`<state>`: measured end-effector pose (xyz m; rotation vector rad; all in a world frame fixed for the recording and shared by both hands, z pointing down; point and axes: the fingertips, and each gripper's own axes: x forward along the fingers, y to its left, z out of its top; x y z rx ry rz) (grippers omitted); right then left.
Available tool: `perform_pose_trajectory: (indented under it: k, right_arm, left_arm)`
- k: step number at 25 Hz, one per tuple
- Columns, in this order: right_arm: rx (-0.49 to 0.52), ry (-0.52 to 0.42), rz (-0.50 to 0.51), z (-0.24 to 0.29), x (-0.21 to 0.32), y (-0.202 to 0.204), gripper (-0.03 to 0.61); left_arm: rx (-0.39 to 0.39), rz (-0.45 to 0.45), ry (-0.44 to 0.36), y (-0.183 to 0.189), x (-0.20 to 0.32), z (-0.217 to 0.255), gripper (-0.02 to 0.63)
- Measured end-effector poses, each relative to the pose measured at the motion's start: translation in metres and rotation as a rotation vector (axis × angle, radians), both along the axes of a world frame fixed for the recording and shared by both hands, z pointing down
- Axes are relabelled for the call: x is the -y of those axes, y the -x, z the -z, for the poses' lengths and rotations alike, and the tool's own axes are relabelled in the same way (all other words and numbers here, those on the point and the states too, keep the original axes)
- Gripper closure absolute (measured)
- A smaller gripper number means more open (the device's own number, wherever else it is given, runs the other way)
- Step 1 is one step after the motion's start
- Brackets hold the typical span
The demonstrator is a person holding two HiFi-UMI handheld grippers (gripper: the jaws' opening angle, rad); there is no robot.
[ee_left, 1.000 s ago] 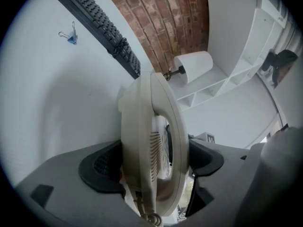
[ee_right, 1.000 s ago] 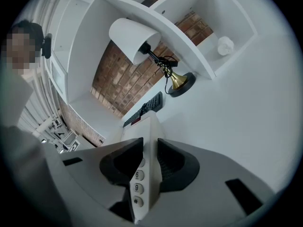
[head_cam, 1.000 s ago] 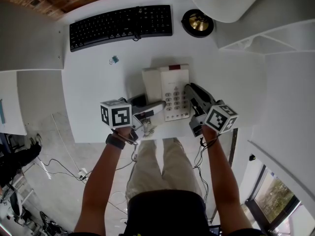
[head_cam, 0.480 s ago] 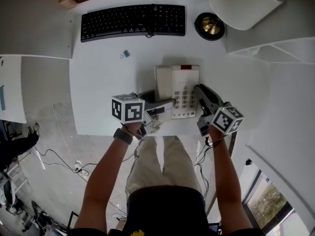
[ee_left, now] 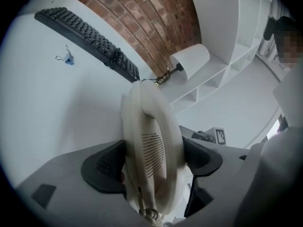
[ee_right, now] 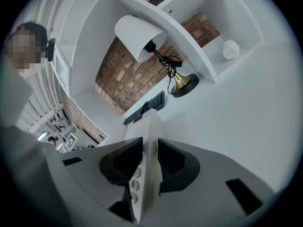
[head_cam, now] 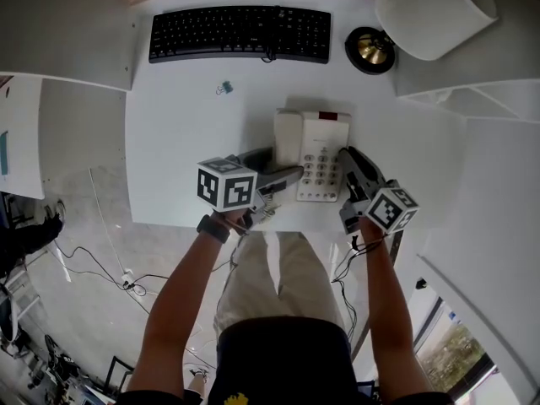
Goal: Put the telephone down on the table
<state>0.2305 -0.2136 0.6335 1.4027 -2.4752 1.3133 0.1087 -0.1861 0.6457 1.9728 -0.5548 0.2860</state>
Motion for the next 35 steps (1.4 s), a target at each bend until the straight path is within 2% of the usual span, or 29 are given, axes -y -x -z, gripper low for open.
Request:
perform_pose_trajectory:
  k: [11,16,21,25,29,34,35]
  right_arm:
    - [-0.043,0.001,0.030,0.000,0.001,0.000,0.483]
    - [-0.031,0.091,0.015,-0.004,-0.001,0.000,0.482]
    - [-0.123,0.162,0.027,-0.005,0.000,0.001,0.479]
    - [-0.185,0.184,0.002,-0.005,0.000,0.001,0.479]
    - [-0.186,0.201,-0.020,-0.006,-0.004,0.003,0.480]
    - [-0.176,0.218,-0.001,-0.004,-0.002,0.002,0.485]
    - [-0.199,0.213,0.007,-0.002,-0.002,0.002,0.487]
  left_arm:
    - [-0.005,-0.002,0.036,0.000,-0.001,-0.002,0.210]
    - [0.021,0.027,0.054,0.002,-0.004,-0.006,0.209]
    - [0.082,0.035,0.094,0.007,-0.005,-0.007,0.198]
    - [0.031,0.052,0.076,0.008,-0.002,-0.004,0.198]
    - [0.039,0.035,0.041,0.011,-0.004,0.002,0.226]
    - [0.054,0.067,0.017,0.021,0.000,0.011,0.259]
    - [0.065,0.067,0.005,0.021,-0.001,0.014,0.263]
